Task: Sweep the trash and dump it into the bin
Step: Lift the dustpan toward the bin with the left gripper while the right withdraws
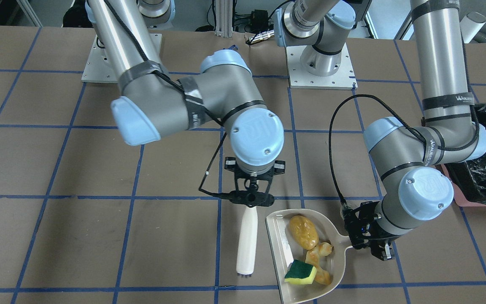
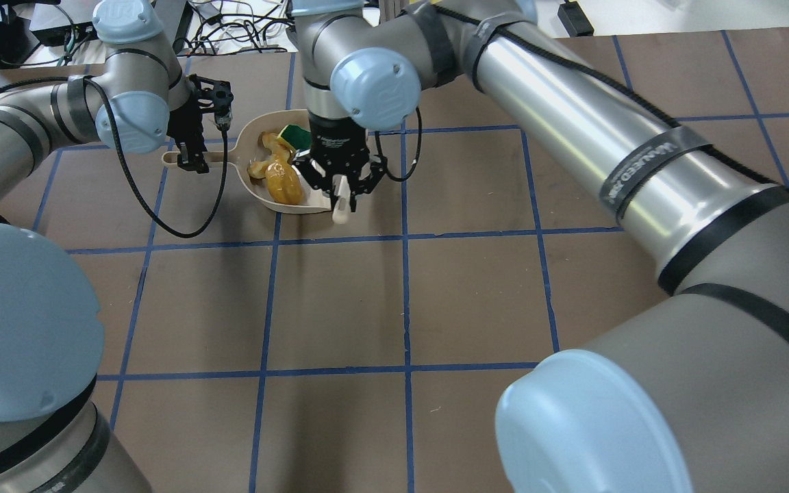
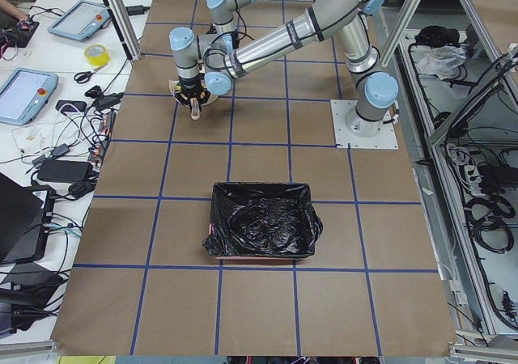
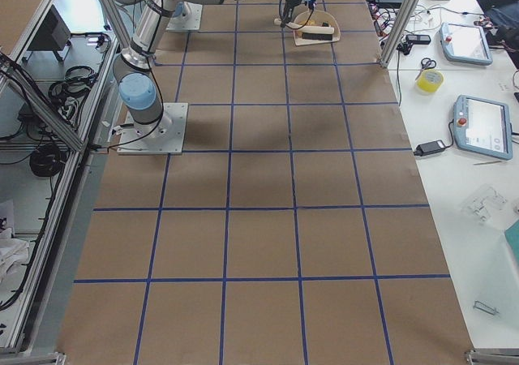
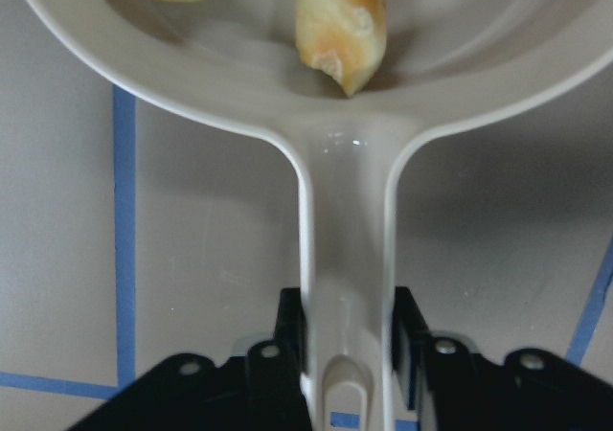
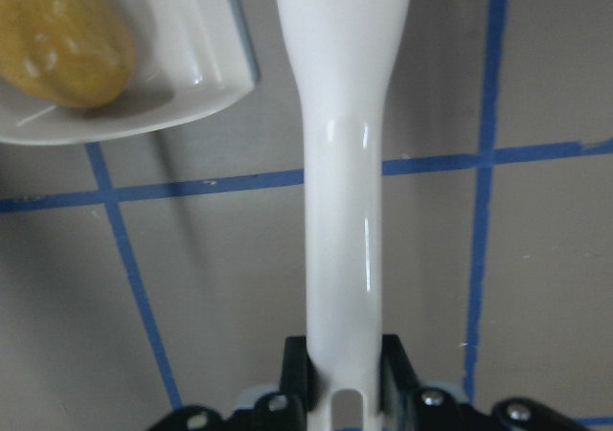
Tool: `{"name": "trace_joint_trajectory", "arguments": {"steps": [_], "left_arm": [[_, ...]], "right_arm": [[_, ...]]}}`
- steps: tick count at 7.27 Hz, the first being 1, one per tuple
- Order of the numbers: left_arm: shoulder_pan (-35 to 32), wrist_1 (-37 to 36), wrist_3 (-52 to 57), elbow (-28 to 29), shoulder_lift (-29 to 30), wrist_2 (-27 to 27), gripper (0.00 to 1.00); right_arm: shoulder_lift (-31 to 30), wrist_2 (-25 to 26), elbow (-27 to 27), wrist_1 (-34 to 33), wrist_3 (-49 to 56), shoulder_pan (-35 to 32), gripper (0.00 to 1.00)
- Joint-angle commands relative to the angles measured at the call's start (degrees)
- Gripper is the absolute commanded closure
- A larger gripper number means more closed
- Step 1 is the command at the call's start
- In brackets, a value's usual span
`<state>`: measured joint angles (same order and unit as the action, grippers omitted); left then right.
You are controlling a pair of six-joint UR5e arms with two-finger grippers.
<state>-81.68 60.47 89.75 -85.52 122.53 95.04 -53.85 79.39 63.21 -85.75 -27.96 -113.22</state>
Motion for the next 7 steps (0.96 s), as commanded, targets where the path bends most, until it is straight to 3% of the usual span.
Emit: {"name": "trace_joint_trajectory", "arguments": {"steps": [1,4,6,7], "left_arm": [[2.12,0.35,0.86,-0.34,-0.89,-7.62,1.0],[7.56,5.77,7.77,0.44,-3.69,-12.24,1.0],[17.46,11.57,20.49,0.62,-5.55,-15.38,1.0],[23.87,15.17,28.81,1.4,-6.16,-16.89,1.0]], "right_arm": [[-4.49,2.78,1.38,9.85,9.71,10.33,1.0],[-11.96,11.03,12.95,7.2,28.32,26.33,1.0],[-12.51,17.44,18.32,2.11,40.04,36.36,1.0],[-12.68,19.73,20.79,-3.49,42.52,38.76,1.0]]}}
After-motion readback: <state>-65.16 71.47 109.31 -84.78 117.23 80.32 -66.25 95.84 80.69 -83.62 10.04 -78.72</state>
